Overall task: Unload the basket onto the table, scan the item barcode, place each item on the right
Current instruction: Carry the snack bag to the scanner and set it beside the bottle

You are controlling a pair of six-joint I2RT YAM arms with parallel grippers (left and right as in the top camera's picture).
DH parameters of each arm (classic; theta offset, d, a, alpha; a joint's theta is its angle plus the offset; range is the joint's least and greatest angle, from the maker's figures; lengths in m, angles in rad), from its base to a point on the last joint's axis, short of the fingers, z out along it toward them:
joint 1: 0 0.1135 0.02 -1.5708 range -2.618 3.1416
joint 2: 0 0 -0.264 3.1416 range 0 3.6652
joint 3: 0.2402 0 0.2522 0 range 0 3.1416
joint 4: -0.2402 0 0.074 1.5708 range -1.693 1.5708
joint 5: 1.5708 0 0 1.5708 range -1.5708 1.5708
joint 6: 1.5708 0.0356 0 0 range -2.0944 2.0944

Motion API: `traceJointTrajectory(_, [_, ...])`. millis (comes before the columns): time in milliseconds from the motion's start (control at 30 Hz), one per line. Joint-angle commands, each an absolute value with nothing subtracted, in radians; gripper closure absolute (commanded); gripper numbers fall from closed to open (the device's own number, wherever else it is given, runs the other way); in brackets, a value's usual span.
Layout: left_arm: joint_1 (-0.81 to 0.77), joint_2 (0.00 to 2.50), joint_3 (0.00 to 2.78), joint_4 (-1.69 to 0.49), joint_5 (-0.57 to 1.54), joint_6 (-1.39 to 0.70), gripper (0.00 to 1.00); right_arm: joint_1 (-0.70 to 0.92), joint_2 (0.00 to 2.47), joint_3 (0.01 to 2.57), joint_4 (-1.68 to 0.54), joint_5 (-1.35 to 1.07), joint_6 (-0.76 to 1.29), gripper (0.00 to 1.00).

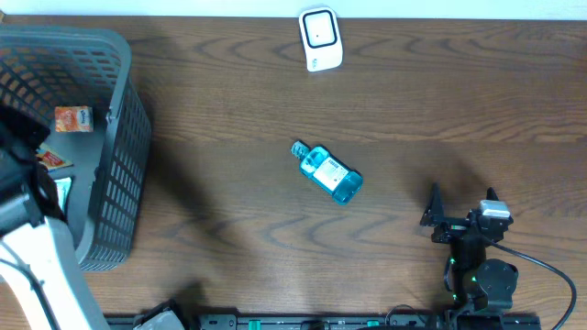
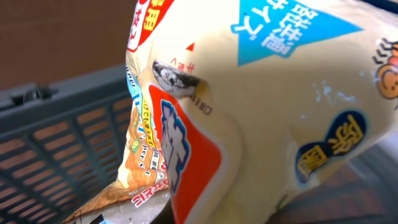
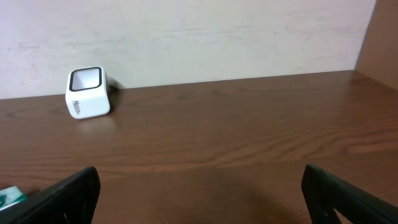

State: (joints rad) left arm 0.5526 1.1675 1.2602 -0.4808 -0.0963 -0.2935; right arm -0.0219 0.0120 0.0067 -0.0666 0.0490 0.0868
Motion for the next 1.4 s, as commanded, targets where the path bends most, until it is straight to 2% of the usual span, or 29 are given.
traceJointTrajectory(0, [0.547,1.079,1.280,-0.458,0.091,-0.338,0.93,-0.012,0.007,0.005,-0.070,0.054,0.089,0.01])
traceJointTrajectory(267, [0.416,0.917,1.280,-0.375,0.307,-0.287,0.93,-0.012,0.007,0.005,-0.070,0.054,0.089,0.01])
traceJointTrajectory(467, [0.189,0.875,1.280,-0.376,0.461,-0.243,0.93,-0.012,0.007,0.005,-0.070,0.054,0.089,0.01])
traceJointTrajectory(533, [0.114,0.886,1.280,-0.414,0.460,-0.197,0.93,-0.012,0.007,0.005,-0.070,0.054,0.089,0.01])
traceJointTrajectory(600, [-0.014,0.940,1.280,-0.562,0.373,-0.150,0.93,-0.012,0.007,0.005,-0.070,0.054,0.089,0.01])
traceJointTrajectory(733, [-0.115,1.048,1.279,-0.738,0.165,-0.167,0.93,-0.012,0.007,0.005,-0.070,0.054,0.089,0.01])
traceJointTrajectory(833, [-0.171,1.155,1.276,-0.811,0.110,-0.223,0.93,-0.012,0.007,0.005,-0.070,0.054,0.089,0.01])
traceJointTrajectory(1100, [-0.255,1.449,1.272,-0.828,0.111,-0.495,0.93,-0.012,0.007,0.005,-0.070,0.054,0.089,0.01])
traceJointTrajectory(1300, [-0.347,1.618,1.272,-0.771,0.110,-0.545,0.93,-0.012,0.007,0.005,-0.070,0.054,0.089,0.01])
traceJointTrajectory(1367, [-0.381,1.664,1.272,-0.761,0.078,-0.633,0.93,-0.012,0.007,0.005,-0.070,0.054,0.089,0.01])
